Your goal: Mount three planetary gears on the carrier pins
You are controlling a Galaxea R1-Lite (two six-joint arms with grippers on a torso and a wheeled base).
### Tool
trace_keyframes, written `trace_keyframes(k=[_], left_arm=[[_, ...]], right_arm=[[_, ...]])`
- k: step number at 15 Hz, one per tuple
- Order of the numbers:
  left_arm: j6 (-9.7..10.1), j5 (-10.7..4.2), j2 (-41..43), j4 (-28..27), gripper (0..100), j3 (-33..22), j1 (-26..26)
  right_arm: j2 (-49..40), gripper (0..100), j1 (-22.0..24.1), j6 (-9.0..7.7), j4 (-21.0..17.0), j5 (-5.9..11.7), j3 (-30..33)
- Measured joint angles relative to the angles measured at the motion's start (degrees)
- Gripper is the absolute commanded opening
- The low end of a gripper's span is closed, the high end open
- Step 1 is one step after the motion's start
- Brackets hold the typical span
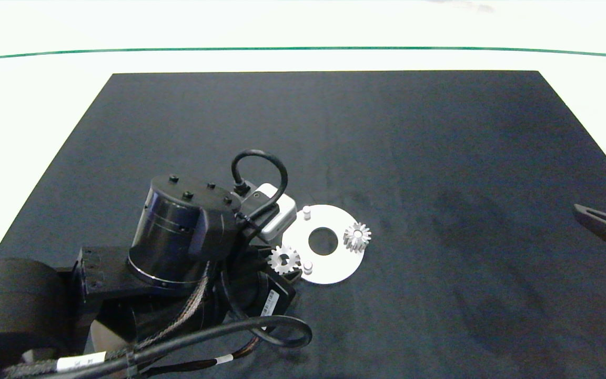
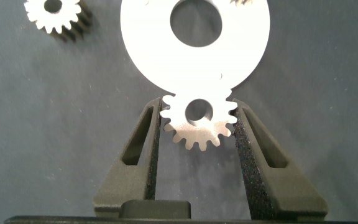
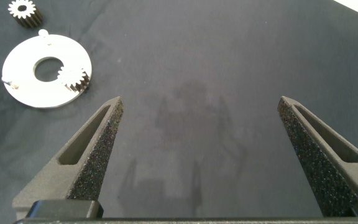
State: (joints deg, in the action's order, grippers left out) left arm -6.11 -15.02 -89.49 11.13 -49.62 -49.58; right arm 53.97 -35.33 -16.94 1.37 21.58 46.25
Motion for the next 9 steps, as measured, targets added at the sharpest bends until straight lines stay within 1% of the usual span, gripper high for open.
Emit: trace_keyframes(k=[2, 3, 4, 6, 8, 9], left_arm=[[-0.3, 0.0, -1.5, -1.49, 0, -3.19, -0.89], [-1.28, 0.0, -2.44, -1.55, 0, -3.77, -1.18], [-2.16, -0.02, -3.43, -1.43, 0, -4.18, -1.3], [-2.55, 0.0, -4.96, -1.33, 0, -4.68, -1.41], [-3.64, 0.0, -6.05, -1.29, 0, -4.85, -1.46], [-3.86, 0.0, -6.49, -1.22, 0, -4.96, -1.41]], right_arm=[[-0.04, 100, 0.02, -0.05, 0.01, 0.0, -0.02], [-0.09, 100, 0.02, -0.05, 0.01, 0.0, -0.02], [-0.11, 100, 0.02, -0.06, 0.04, 0.0, -0.02], [-0.13, 100, 0.02, -0.06, 0.04, 0.0, -0.02], [-0.13, 100, 0.02, -0.06, 0.09, 0.0, 0.02], [-0.13, 100, 0.02, -0.06, 0.11, 0.0, 0.05]])
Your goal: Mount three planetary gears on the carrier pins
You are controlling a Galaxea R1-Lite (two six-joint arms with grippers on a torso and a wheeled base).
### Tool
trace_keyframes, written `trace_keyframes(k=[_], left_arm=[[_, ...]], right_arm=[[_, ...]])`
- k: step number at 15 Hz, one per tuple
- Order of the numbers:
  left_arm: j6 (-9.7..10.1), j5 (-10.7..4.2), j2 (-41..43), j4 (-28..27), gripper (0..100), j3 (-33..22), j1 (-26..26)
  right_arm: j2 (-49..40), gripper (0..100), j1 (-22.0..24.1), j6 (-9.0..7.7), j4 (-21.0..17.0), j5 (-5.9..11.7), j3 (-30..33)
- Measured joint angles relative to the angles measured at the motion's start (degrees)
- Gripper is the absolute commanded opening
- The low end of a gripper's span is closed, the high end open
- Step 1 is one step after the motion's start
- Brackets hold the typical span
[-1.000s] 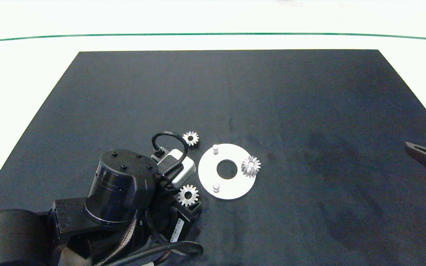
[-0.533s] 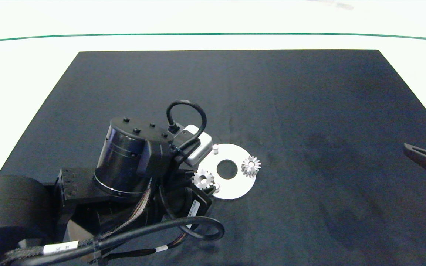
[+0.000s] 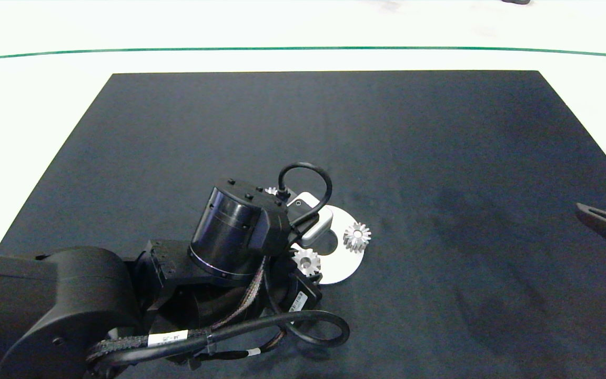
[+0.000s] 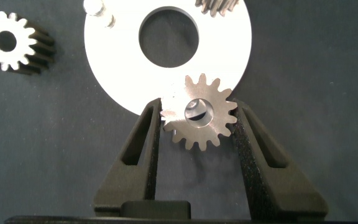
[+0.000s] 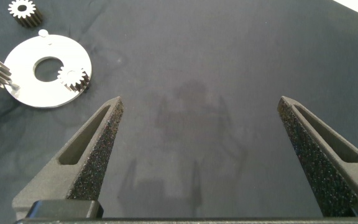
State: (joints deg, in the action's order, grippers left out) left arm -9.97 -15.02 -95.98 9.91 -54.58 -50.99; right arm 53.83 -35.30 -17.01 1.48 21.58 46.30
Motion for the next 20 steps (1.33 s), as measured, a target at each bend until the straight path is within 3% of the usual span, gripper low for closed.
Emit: trace_keyframes(k=[11, 20], left_arm=[[-1.99, 0.02, -1.65, -0.02, 0, -0.9, 0.3], [-1.99, -0.09, -2.84, 1.27, 0, -1.21, 0.98]], right_arm=[[-0.11, 100, 0.0, 0.06, -0.02, 0.0, 0.02], [-0.11, 100, 0.0, 0.09, -0.02, 0.0, 0.02]])
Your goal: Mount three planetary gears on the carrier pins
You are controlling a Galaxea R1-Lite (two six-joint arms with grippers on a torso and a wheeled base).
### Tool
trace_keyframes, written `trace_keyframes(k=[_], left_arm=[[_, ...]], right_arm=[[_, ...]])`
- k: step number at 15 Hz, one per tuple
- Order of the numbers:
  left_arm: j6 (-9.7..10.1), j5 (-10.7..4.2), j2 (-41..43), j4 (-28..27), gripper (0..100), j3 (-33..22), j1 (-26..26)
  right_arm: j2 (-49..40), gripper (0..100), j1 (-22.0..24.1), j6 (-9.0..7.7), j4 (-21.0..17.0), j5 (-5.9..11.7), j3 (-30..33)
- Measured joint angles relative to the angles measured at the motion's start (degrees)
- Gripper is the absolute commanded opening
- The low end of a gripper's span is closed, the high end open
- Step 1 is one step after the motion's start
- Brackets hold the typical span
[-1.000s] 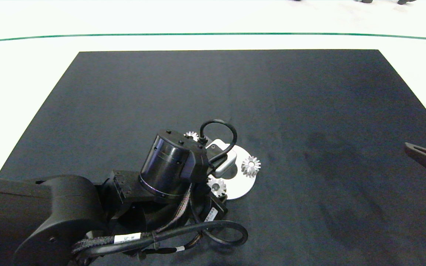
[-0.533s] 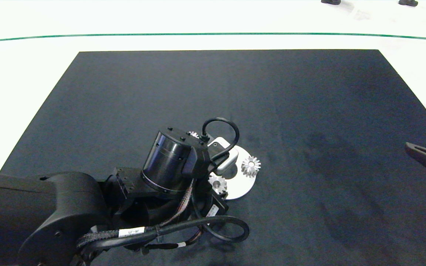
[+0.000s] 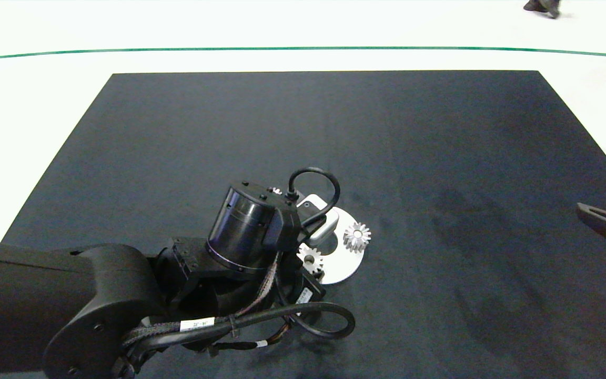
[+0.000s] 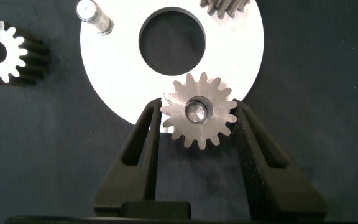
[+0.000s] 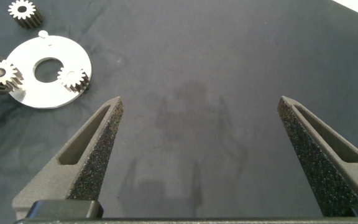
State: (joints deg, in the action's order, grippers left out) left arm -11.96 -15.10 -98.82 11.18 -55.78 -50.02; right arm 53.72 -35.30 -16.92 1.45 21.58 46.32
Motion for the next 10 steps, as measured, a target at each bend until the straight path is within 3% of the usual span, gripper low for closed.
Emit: trace_keyframes(k=[3, 4, 10], left_arm=[[0.44, -0.07, 0.04, 0.11, 0, 0.38, -0.15], [0.48, -0.09, 0.06, 0.11, 100, 0.44, -0.2], [0.61, -0.07, 0.37, 1.88, 100, 0.96, -0.45]], right_arm=[[0.0, 100, 0.0, -0.02, 0.02, 0.0, 0.0], [0.0, 100, 0.0, -0.02, 0.02, 0.0, 0.0], [0.0, 100, 0.0, 0.0, 0.02, 0.0, 0.0]])
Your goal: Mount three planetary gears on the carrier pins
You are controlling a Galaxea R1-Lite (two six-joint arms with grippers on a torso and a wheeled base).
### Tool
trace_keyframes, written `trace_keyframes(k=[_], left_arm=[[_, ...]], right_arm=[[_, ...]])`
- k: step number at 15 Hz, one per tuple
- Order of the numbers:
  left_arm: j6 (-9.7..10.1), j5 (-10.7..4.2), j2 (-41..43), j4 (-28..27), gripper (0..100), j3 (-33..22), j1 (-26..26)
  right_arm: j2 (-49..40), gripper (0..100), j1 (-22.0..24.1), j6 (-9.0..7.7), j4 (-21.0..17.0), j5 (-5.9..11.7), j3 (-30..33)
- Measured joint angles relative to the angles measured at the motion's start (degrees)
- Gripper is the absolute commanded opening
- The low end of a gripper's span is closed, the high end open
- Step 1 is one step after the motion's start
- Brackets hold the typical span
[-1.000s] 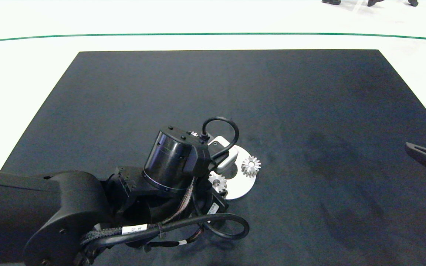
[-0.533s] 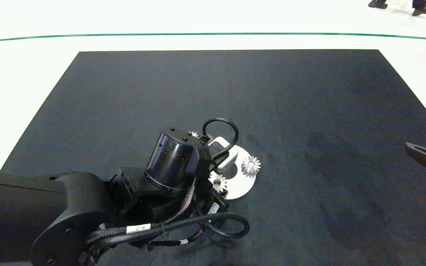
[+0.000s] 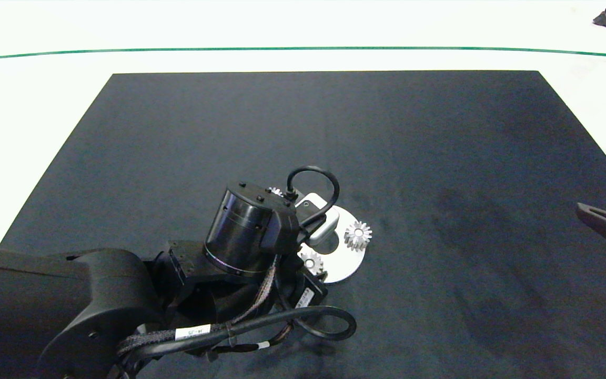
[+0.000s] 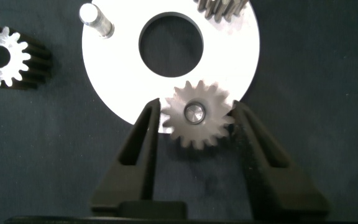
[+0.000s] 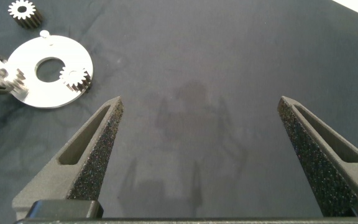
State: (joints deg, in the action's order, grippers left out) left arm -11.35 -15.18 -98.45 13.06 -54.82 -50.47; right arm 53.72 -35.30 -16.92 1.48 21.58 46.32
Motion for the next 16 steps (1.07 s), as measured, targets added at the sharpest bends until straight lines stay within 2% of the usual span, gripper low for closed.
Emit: trace_keyframes(k=[3, 5, 10, 16], left_arm=[[0.2, 0.0, 0.11, 0.17, 100, 0.44, -0.05], [0.3, -0.01, 0.83, -0.2, 100, -1.1, 0.17], [0.96, -0.17, 2.84, -9.31, 100, -14.84, 7.56], [0.8, -0.11, -1.52, -10.08, 100, -20.81, 12.54]], right_arm=[[0.0, 100, 0.0, -0.02, -0.02, 0.0, 0.0], [0.0, 100, 0.0, 0.0, 0.0, 0.02, 0.0], [-0.09, 100, 0.0, -0.02, -0.02, 0.0, 0.0], [-0.48, 100, 0.0, -0.02, 0.0, 0.0, 0.0]])
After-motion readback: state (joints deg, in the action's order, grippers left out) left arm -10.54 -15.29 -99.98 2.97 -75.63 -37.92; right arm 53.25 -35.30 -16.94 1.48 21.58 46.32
